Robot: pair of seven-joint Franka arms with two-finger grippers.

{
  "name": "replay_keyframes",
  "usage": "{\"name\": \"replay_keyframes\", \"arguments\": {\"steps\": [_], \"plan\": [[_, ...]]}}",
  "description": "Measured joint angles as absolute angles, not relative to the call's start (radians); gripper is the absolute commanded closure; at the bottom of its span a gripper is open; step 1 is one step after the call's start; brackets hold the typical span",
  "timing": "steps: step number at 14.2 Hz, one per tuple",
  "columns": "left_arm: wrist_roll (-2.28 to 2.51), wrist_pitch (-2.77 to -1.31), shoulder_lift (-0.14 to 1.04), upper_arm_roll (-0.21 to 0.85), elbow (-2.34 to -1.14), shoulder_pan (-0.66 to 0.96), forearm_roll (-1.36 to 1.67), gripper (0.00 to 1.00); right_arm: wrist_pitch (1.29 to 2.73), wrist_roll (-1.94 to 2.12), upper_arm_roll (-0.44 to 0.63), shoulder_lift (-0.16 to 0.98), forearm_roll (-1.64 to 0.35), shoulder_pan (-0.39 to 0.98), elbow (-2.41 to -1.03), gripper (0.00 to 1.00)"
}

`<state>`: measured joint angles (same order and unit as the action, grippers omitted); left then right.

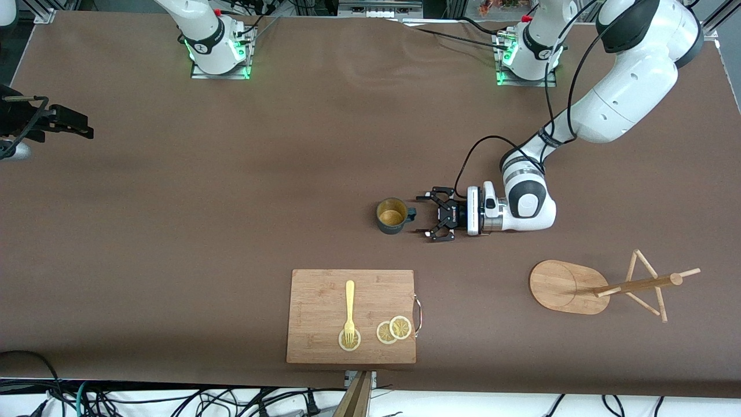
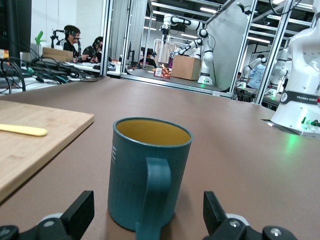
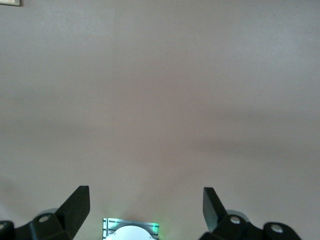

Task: Pass cup and hang on rack
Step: 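Reach the left gripper to the mug handle and grasp it, then carry the mug with the left gripper to the wooden rack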

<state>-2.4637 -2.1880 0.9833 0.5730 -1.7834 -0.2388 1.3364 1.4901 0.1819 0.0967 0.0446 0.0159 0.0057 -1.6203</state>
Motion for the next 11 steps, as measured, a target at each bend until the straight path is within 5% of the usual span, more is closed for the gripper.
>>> {"name": "replay_keyframes", "arguments": {"steps": [5, 11], "plan": [[-2.492, -2.218, 1.014, 0.573, -1.757, -0.211, 1.358, 0.21, 1.476, 0.181, 0.097, 0.045, 0.016, 0.004, -1.620, 0.00], [-2.503, -2.223, 1.017, 0.573, -1.747, -0.199, 1.361, 0.71, 1.471, 0.177, 0.097, 0.045, 0.016, 0.004, -1.620, 0.00]]}}
